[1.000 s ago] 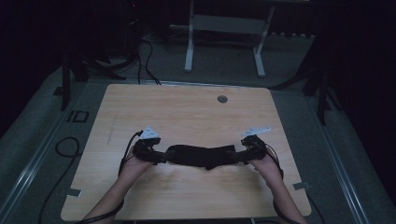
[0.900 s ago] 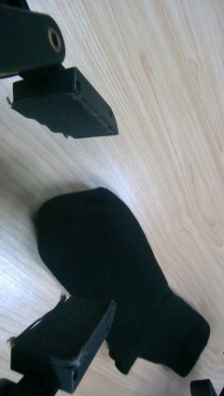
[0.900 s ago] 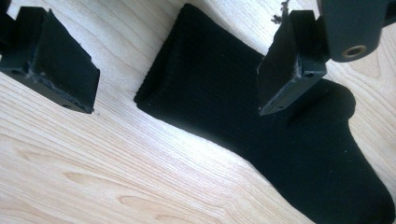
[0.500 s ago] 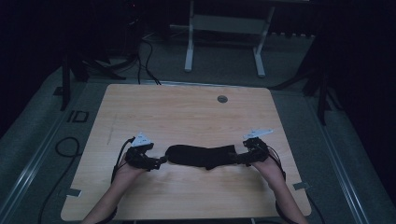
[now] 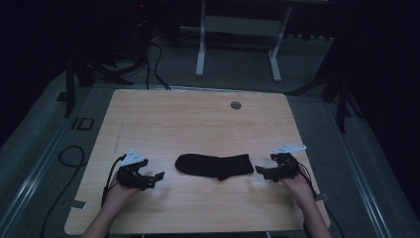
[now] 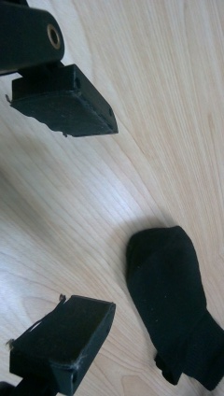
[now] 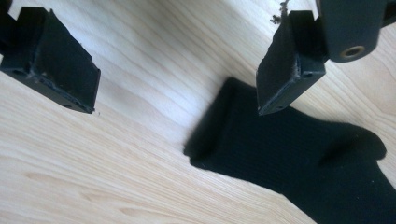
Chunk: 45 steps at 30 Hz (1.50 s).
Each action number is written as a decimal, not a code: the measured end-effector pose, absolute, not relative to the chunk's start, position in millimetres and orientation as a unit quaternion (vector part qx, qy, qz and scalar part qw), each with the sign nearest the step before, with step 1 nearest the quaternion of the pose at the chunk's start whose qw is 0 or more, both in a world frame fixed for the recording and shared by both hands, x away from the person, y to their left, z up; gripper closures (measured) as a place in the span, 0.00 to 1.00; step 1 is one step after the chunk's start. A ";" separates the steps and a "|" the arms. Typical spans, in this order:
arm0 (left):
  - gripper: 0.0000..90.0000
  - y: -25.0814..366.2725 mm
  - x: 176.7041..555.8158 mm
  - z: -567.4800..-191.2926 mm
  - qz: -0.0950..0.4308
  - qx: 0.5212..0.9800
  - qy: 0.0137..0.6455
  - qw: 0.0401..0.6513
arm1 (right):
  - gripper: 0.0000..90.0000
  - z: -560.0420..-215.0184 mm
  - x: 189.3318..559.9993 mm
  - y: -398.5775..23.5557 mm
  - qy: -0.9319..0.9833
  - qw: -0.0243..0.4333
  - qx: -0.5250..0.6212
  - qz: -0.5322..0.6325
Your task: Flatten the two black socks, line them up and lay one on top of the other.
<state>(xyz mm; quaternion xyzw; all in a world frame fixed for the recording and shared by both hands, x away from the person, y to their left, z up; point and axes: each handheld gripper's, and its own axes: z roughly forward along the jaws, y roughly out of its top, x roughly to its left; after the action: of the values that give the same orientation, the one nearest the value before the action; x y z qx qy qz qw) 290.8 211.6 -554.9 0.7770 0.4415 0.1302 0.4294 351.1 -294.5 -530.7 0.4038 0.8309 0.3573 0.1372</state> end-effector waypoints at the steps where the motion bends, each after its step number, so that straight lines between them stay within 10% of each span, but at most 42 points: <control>1: 0.15 214.0 289.6 -555.6 0.132 0.776 0.441 0.430 | 0.15 -531.8 350.0 -297.2 0.830 0.140 0.407 0.356; 45: 0.15 294.2 229.1 -561.0 0.179 0.710 0.507 0.455 | 0.16 -532.0 304.9 -398.1 0.744 0.193 0.513 0.382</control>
<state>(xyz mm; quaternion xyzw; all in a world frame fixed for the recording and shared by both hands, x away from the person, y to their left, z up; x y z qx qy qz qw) 229.1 294.2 -561.0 0.7099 0.5073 0.1787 0.4546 304.9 -398.1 -532.0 0.5127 0.7442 0.3824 0.1926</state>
